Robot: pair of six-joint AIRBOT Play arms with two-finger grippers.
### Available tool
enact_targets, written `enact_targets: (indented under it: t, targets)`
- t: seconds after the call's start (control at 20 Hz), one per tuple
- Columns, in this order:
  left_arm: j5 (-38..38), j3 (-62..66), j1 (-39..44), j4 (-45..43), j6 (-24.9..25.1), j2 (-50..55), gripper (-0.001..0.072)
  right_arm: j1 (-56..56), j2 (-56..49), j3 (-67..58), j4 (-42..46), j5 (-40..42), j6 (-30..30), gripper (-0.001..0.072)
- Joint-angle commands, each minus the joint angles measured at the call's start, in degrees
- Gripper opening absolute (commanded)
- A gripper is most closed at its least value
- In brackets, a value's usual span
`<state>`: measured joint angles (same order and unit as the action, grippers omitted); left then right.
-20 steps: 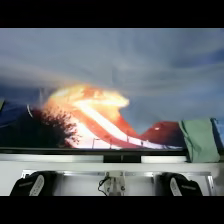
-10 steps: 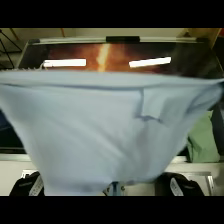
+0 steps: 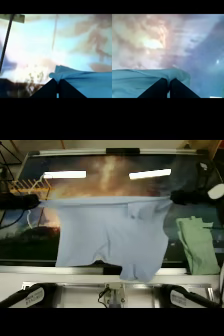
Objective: Fold the shirts.
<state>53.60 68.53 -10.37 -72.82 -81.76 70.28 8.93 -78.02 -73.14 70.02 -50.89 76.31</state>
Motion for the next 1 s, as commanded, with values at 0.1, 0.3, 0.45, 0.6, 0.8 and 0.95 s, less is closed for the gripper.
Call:
enact_targets:
  t: [0.1,0.3,0.45,0.6,0.8,0.95]
  targets:
    - [-10.0,13.5,2.9,2.3,0.0,19.1,0.0037,-5.7,-13.7,-8.6,1.6,18.4,0.2,0.0069]
    - [-11.2,17.7,3.3,4.5,0.1,25.5,0.0038,-6.6,-18.1,-11.9,0.9,23.0,2.7,0.007]
    - [-7.9,17.6,3.6,5.3,0.1,27.6,0.0038,-6.5,-19.1,-11.9,2.1,16.7,4.5,0.007]
    - [-1.5,17.6,3.5,5.3,0.1,27.3,0.0037,-6.5,-18.9,-11.9,4.3,5.3,4.8,0.007]
    - [11.9,17.6,3.5,4.4,3.6,23.4,0.0037,-5.0,-14.7,-11.9,9.6,-9.5,7.7,0.007]
    - [21.3,15.1,3.5,3.6,3.5,23.2,0.0037,-4.3,-14.3,-11.0,12.9,-21.5,11.2,0.007]
